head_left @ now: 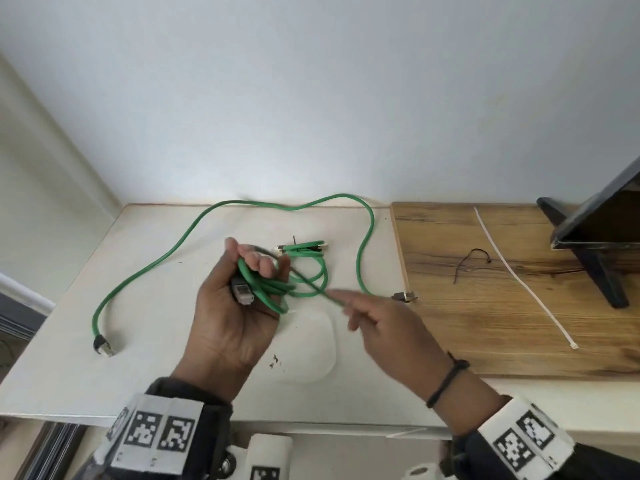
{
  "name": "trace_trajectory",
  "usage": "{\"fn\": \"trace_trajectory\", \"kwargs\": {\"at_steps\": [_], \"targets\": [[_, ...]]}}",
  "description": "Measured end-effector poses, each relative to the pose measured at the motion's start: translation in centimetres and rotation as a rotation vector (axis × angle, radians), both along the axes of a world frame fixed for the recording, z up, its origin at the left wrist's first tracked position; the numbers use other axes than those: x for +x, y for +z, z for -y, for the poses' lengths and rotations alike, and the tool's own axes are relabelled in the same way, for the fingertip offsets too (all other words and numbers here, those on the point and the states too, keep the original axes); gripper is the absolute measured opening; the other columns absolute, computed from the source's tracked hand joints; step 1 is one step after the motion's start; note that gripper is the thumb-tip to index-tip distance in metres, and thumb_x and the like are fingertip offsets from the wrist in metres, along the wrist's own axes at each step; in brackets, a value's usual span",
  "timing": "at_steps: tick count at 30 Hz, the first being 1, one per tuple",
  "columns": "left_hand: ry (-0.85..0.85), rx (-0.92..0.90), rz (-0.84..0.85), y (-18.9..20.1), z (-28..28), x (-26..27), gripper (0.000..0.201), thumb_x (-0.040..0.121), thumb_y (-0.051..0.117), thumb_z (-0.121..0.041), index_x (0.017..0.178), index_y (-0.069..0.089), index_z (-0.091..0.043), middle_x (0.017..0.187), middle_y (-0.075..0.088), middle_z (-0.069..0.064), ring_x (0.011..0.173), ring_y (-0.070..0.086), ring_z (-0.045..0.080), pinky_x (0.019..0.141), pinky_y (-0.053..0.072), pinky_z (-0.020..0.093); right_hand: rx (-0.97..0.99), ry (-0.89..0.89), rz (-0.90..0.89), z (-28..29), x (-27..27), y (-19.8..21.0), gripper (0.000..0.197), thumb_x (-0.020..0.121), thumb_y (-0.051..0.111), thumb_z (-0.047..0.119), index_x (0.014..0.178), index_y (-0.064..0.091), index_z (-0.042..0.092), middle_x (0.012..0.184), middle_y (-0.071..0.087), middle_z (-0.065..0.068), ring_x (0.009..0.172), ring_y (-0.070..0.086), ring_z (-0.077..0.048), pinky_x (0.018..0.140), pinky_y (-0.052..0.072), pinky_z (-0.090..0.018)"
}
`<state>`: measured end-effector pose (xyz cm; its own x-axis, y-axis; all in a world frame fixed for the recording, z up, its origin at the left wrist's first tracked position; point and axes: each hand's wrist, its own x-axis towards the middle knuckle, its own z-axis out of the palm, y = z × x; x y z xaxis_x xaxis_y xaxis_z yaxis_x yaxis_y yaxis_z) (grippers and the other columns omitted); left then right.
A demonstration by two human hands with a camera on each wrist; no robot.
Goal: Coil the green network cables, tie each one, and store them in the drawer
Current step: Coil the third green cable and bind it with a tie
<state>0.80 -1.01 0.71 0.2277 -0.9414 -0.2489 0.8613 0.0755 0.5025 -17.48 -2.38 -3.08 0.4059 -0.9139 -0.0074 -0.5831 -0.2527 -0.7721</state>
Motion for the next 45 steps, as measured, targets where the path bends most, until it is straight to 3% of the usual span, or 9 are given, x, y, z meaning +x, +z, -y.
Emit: {"fn": "trace_trajectory", "kwargs": {"at_steps": [2,5,9,12,21,29,34,41,45], "targets": [[0.052,-0.007,0.010,-0.7,0.1,0.4,0.036,0.097,0.046,-0.028,0.064,0.054,-0.016,0.060,0.048,-0.004,0.053,0.051,0.010,0.091,0.051,0.030,-0.064,0.214,-0.272,-1.9,1.5,0.6,0.045,0.094,0.050,0.030,0.135,0.042,0.045,0.105,0.062,0.014,0.099,0.060,-0.011,0.084,0.048,-0.031],[-0.014,0.012,0.290,-1.8,-0.2,-0.2,0.018,0.096,0.049,-0.020,0.084,0.059,-0.011,0.072,0.064,0.002,0.063,0.062,0.015,0.084,0.054,0.029,-0.130,0.353,-0.423,-3.5,2.9,2.3,0.039,0.094,0.045,0.038,0.132,0.040,0.033,0.110,0.057,0.006,0.100,0.059,-0.024,0.081,0.047,-0.036],[-0.275,-0.050,0.922,-2.4,-1.3,-1.0,0.016,0.093,0.054,-0.009,0.108,0.052,-0.006,0.098,0.073,0.005,0.079,0.070,0.018,0.064,0.051,0.025,-0.269,0.205,-0.433,-2.1,1.0,5.9,0.022,0.092,0.044,0.039,0.108,0.058,0.035,0.104,0.058,0.012,0.091,0.060,-0.014,0.074,0.047,-0.030],[-0.450,-0.057,1.130,-2.5,-2.1,-1.8,0.013,0.096,0.052,-0.012,0.106,0.056,-0.018,0.086,0.068,-0.006,0.070,0.062,0.009,0.053,0.045,0.019,-0.262,0.138,-0.389,-1.0,-0.6,8.0,0.014,0.084,0.056,0.045,0.092,0.065,0.040,0.090,0.060,0.016,0.081,0.056,-0.005,0.069,0.046,-0.027],[-0.670,-0.176,1.188,-1.9,-2.2,-3.3,0.064,0.074,0.047,-0.076,0.069,0.047,-0.013,0.045,0.048,-0.004,0.043,0.048,0.015,0.049,0.043,0.028,0.024,0.155,0.003,0.5,-1.8,5.2,0.019,0.058,0.079,0.047,0.067,0.069,0.033,0.075,0.063,0.019,0.073,0.058,-0.001,0.061,0.041,-0.012],[-0.834,-0.127,1.077,-1.3,-2.4,-2.2,0.045,0.067,0.069,-0.054,0.053,0.050,-0.016,0.040,0.039,0.003,0.031,0.036,0.013,0.056,0.046,0.038,0.025,0.197,0.267,-0.3,-1.0,1.9,0.051,0.068,0.074,0.038,0.103,0.037,0.041,0.119,0.044,0.019,0.109,0.053,-0.001,0.084,0.048,-0.021],[-0.918,-0.134,1.086,-1.4,-2.7,-2.0,0.064,0.076,0.052,-0.067,0.055,0.054,-0.007,0.043,0.053,0.006,0.033,0.044,0.014,0.070,0.055,0.046,0.051,0.367,0.341,-0.3,-0.8,2.4,0.024,0.078,0.071,0.022,0.097,0.057,0.026,0.079,0.071,0.002,0.064,0.068,-0.010,0.066,0.051,-0.022],[-0.427,-0.214,1.339,-2.7,-2.6,-2.5,0.048,0.091,0.036,-0.053,0.065,0.054,-0.018,0.057,0.060,0.001,0.056,0.061,0.012,0.057,0.044,0.019,-0.309,0.239,0.405,1.4,-1.4,0.9,0.027,0.077,0.071,0.044,0.092,0.063,0.023,0.083,0.070,0.003,0.075,0.066,-0.010,0.065,0.053,-0.023],[-0.584,-0.199,1.058,-2.8,-2.3,-3.5,0.036,0.093,0.043,-0.045,0.073,0.054,-0.018,0.058,0.055,-0.001,0.056,0.060,0.019,0.068,0.054,0.039,-0.176,0.175,0.553,1.6,-1.5,-0.1,0.027,0.078,0.069,0.044,0.092,0.067,0.020,0.076,0.068,0.014,0.059,0.064,-0.012,0.054,0.053,-0.025]]}}
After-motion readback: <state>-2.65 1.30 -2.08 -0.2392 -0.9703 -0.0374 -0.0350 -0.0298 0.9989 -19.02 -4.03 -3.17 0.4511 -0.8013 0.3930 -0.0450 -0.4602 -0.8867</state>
